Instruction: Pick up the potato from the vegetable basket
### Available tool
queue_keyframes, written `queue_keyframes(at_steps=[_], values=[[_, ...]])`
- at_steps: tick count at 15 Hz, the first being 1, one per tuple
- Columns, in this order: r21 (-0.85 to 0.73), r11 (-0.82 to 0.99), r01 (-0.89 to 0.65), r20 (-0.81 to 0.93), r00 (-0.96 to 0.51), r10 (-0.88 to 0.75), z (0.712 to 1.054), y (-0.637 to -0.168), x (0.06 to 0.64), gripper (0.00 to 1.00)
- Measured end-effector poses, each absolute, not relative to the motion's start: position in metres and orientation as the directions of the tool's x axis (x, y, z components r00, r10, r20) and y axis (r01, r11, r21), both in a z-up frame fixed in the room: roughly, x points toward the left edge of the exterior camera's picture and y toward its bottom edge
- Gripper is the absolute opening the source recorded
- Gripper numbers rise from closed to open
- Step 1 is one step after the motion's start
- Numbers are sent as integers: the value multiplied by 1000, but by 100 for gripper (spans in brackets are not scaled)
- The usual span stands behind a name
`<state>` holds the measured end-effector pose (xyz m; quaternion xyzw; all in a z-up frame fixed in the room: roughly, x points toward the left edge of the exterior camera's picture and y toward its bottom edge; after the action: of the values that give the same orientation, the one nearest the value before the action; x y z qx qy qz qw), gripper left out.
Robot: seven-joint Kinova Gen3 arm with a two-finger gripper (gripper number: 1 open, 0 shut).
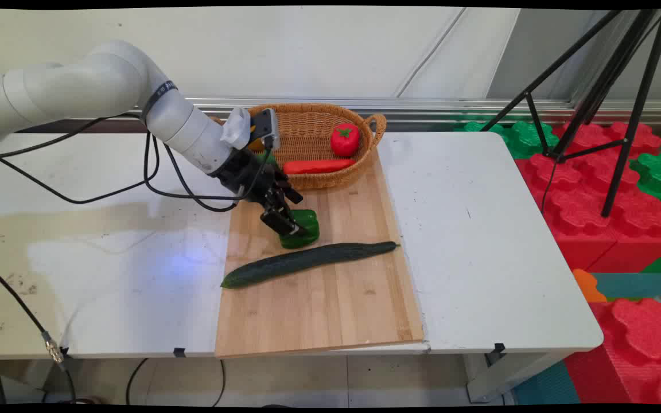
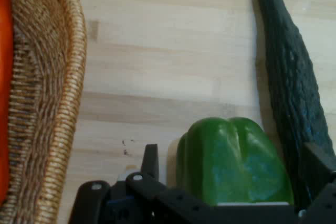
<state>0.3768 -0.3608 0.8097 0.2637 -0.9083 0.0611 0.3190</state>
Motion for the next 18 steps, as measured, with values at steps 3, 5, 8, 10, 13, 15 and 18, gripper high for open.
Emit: queue_keyframes(at_steps=[3,5,8,10,13,15,18], values=[[44,854,-519,629,-650,-427,821,-358,378,100],[33,855,-518,642,-644,-415,833,-356,382,100],[8,856,-517,659,-641,-393,854,-351,394,100],[-12,855,-519,667,-641,-380,868,-347,406,100],[-43,847,-530,671,-643,-369,886,-342,426,100],[-66,839,-539,669,-648,-364,896,-341,440,100],[-108,823,-558,660,-659,-361,908,-343,463,100]])
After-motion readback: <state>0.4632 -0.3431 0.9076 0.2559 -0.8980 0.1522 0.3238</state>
